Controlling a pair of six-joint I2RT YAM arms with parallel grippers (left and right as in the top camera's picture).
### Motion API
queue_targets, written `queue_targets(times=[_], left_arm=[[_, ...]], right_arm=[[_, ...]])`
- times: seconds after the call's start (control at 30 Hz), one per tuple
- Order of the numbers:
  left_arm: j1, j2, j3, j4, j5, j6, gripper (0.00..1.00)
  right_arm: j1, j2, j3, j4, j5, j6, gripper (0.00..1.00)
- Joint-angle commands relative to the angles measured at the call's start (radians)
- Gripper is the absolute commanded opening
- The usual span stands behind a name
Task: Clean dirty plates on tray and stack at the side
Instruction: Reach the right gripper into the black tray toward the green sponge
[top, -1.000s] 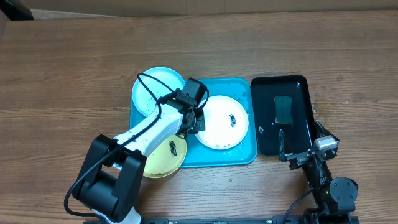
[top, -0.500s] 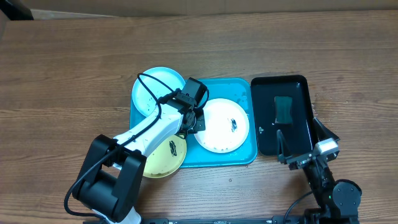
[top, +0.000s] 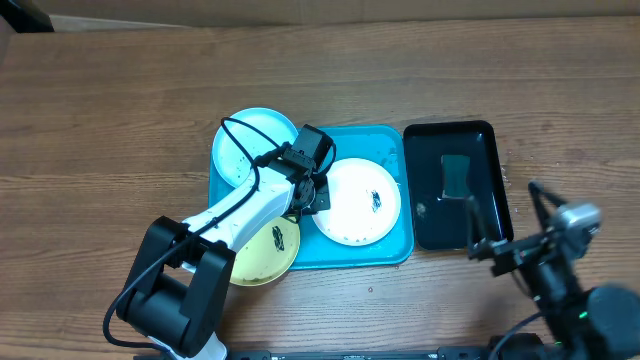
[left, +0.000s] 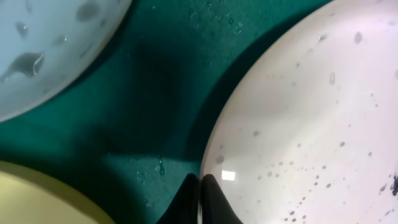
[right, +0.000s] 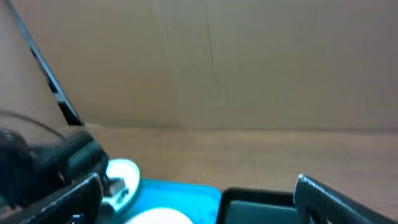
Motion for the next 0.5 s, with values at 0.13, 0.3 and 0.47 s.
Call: queue_targets(times=[0.13, 0.3, 0.47], left_arm=[[-0.001, 0.013, -0.007, -0.003, -0.014, 0.005, 0.04], [-0.001, 0.013, -0.007, -0.005, -0.018, 0.006, 0.04], [-0.001, 0.013, -0.007, -0.008, -0.022, 0.006, 0.04]], right_arm=[[-0.003, 0.489, 0.510, -0.405, 0.085, -0.068, 1.00], [-0.003, 0.780, 0.728, -0.692, -0.084, -0.007, 1.00], [-0.003, 0.962, 0.747, -0.767, -0.051, -0.008, 0.95]])
